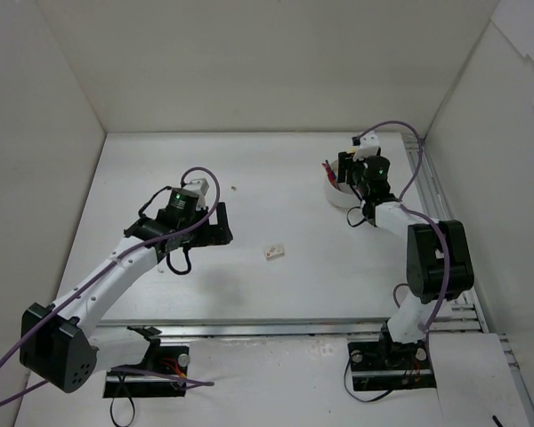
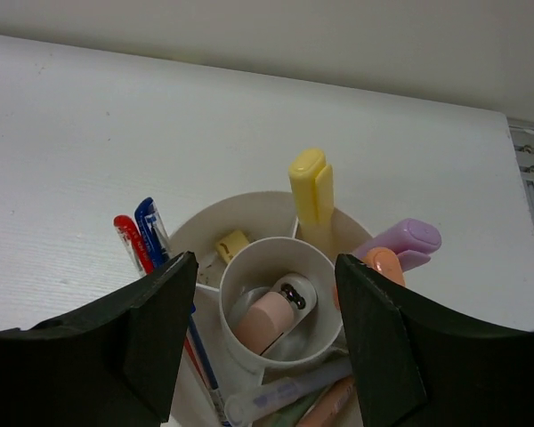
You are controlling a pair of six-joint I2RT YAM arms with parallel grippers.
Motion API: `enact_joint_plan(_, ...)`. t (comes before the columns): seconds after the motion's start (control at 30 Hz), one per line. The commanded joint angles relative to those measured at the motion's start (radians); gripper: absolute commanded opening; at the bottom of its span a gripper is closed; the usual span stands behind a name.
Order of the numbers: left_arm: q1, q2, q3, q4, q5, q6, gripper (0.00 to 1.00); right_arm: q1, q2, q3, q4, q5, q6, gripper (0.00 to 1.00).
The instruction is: Sort the stationery into containers
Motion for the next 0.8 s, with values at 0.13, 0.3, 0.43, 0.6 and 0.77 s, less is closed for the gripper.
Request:
enact_joint_plan(0.13,-0.007,-0.085,-0.011,0.030,0.002,-0.004,1.00,0.003,-0.200,-0.045,0.109,-0.060,-0.002,0.68)
enact_joint_plan(0.3,-0.007,-0.131,-0.045,0.044,0.008,-0.010,1.00,0.098,-0.335,-0.073,-0.005,-0.148,-0.027,0.80)
enact_joint_plan(0.43,-0.007,-0.177,-0.079,0.052,0.009,-0.010,1.00,0.227,-0.375,0.026,-0.428,-0.280,-0.150,0.98)
enact_joint_plan(0.6,-0.007,-0.231,-0.122,0.049,0.009,-0.007,1.00,0.432,-0.342,0.077,-0.776,-0.259,-0.276,0.98)
enact_joint_plan(0.77,-0.007,-0.272,-0.159,0.052,0.012,0.004,1.00,0.551,-0.305,0.047,-0.935,-0.233,-0.331,0.98)
